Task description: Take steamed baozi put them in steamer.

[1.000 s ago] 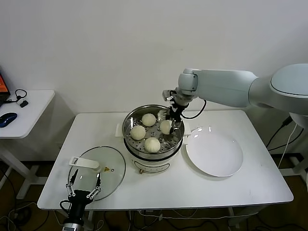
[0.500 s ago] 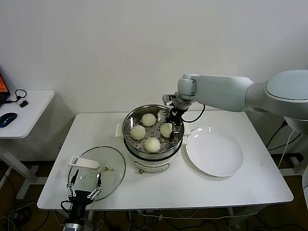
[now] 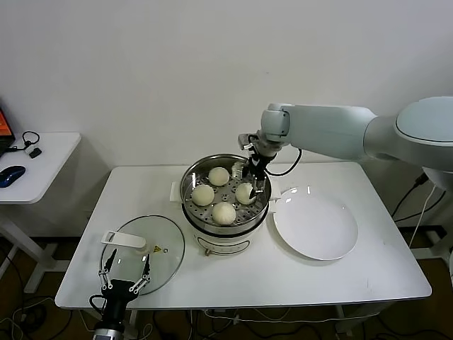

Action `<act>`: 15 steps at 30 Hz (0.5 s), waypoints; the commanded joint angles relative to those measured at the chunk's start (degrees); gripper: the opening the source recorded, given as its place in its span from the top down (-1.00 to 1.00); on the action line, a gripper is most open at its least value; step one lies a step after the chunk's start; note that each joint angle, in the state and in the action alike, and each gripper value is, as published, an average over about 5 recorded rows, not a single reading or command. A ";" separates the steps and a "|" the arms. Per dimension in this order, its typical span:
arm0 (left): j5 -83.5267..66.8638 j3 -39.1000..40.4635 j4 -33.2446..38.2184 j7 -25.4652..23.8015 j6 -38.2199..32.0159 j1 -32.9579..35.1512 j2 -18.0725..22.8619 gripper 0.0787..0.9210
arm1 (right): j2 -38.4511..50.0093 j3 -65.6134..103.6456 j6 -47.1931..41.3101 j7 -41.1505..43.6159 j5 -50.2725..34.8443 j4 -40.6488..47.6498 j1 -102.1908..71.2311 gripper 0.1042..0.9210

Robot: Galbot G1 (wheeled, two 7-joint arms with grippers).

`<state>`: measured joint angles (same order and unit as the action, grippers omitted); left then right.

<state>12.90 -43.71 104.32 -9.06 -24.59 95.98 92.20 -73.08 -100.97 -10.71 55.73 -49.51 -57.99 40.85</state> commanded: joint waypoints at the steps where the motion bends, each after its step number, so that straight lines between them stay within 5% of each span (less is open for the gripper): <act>1: 0.15 0.17 0.55 -0.14 0.00 0.30 1.64 -0.77 | 4.49 -3.07 -0.16 2.18 -8.80 -8.49 10.50 -0.76; 7: 0.26 0.38 1.30 -0.24 -0.01 0.69 1.53 -0.77 | 12.83 -1.53 -3.41 -5.94 -9.31 -16.33 14.34 -0.76; 15: 0.29 0.43 1.65 -0.13 0.05 0.90 1.67 -0.77 | 28.38 17.29 -9.69 -36.87 -5.97 -25.46 2.82 -0.76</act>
<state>13.16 -43.29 105.82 -9.23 -24.60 96.84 92.20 -61.95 -100.16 -14.69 47.77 -55.47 -71.28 49.83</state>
